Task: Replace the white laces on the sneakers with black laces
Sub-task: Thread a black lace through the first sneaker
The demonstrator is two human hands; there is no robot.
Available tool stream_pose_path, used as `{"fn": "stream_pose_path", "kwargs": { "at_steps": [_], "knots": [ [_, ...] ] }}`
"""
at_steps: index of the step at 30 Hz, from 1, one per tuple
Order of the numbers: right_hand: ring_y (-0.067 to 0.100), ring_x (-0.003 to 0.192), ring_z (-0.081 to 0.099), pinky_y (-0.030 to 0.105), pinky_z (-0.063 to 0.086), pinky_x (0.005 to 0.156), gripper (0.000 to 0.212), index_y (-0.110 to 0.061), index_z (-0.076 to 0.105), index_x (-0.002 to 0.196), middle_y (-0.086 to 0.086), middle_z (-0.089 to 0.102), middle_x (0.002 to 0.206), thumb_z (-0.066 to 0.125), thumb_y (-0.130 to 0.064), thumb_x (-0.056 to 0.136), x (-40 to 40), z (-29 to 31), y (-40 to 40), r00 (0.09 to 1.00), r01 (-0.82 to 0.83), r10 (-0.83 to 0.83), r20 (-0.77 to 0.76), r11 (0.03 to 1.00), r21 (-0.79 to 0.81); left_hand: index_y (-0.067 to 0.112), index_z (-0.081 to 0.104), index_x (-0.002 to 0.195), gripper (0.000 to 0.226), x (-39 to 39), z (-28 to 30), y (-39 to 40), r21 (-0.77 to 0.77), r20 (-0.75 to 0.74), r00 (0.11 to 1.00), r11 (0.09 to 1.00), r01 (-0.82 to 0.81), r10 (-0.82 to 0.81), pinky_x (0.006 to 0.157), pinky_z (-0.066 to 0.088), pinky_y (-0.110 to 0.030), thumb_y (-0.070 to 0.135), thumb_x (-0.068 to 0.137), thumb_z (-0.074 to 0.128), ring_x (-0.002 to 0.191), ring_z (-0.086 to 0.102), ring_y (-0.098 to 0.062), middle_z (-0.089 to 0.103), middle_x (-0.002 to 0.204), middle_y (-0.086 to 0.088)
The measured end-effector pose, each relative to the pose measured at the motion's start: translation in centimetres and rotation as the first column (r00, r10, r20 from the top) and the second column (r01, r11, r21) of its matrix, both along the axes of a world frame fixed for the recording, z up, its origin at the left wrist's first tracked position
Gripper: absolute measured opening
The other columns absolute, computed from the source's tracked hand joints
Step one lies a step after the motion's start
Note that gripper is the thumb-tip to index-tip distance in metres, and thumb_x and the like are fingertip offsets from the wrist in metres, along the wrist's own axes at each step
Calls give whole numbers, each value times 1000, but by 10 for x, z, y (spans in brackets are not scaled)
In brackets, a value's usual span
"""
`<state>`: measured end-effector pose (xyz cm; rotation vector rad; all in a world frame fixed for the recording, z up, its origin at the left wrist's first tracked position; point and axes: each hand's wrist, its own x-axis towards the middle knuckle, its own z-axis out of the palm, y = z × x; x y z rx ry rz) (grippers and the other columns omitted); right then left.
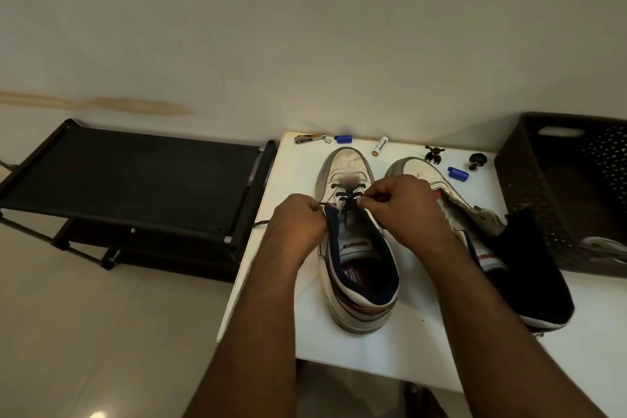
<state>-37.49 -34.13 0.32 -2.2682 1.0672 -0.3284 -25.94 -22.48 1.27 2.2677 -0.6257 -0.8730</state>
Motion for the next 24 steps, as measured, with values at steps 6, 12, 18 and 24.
{"fn": "stream_pose_path", "kwargs": {
  "at_steps": [6,12,18,24],
  "knots": [
    [3,56,56,19,47,64,13,-17,77,91,-2,71,76,68,-23,85,-1,6,-1,999,33,-33,-26,999,24,9,66,120,32,1,-4,-9,-175,-135,991,984,-43,19,78,59,-40,-2,91,57,89,67,-31,68,113,-17],
    [8,59,58,23,50,69,12,-14,76,92,1,72,80,67,-19,86,0,8,0,998,52,-51,-24,998,46,29,39,145,69,3,4,-9,-228,-375,926,973,-39,-51,57,53,-26,-10,90,51,74,62,-15,64,97,-5],
    [8,71,65,33,58,75,18,-20,73,104,-2,72,93,68,-22,87,-1,3,1,980,103,-132,146,975,196,20,65,120,43,1,22,-15,-482,-512,859,832,-274,-14,70,47,-24,-6,90,47,88,66,-10,72,102,-3],
    [0,141,24,19,35,101,80,-49,32,142,-22,12,157,69,-7,85,-5,18,3,838,-186,-3,545,938,291,17,72,86,35,-1,61,-10,-585,50,965,776,236,-257,70,45,-9,35,100,46,60,52,-10,52,57,-3]
  ]
}}
